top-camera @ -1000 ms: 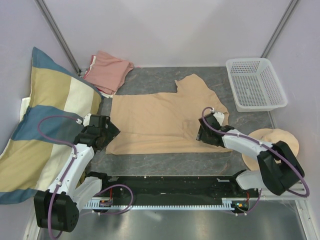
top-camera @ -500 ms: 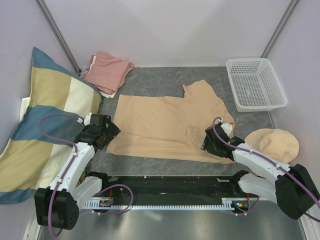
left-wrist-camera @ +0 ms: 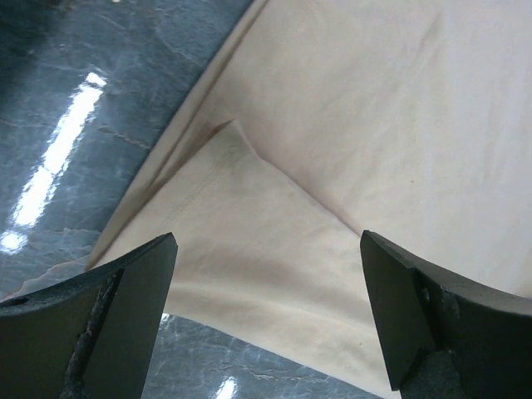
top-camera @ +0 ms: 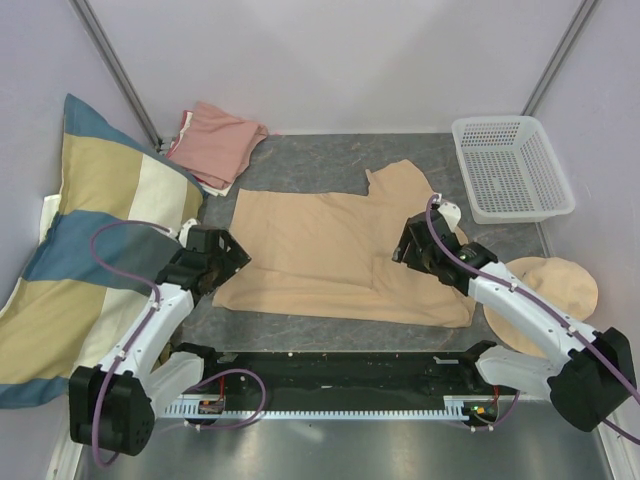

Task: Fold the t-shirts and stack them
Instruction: Fold the flattened tshirt in 1/3 of the way

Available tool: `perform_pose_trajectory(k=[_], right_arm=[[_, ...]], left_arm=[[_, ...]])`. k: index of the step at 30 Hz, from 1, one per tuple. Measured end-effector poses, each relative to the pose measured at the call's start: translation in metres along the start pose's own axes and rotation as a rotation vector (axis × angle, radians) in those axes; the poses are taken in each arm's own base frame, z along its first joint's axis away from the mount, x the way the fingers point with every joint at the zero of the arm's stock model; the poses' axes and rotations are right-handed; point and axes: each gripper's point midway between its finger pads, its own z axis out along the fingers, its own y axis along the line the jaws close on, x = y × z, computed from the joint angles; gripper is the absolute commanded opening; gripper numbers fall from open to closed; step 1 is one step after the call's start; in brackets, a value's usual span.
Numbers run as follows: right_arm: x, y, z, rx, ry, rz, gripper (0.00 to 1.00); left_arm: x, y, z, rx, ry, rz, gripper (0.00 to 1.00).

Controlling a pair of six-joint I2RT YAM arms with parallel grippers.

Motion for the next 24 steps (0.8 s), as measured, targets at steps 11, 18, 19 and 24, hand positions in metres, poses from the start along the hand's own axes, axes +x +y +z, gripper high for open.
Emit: perform_pose_trajectory(k=[11,18,19,24], right_arm=[[0.004,-0.005,-0.001,0.004,0.006,-0.016,0.69],[0.013,-0.012,0.001,0.02,0.026,-0.025,0.69],[0.013,-0.012,0.001,0.02,0.026,-0.025,0.69],[0.013,-0.012,0.001,0.019,0.026,-0.024,0.69]], left_arm=[[0.032,-0.003,0.019,0.007,0.064,0.075,1.0],[0.056,0.01,0.031,-0.022,0.103,0.11,1.0],[0.056,0.01,0.031,-0.024,0.101,0.109,1.0],[0.058,0.012,0.028,-0.026,0.081,0.101,1.0]])
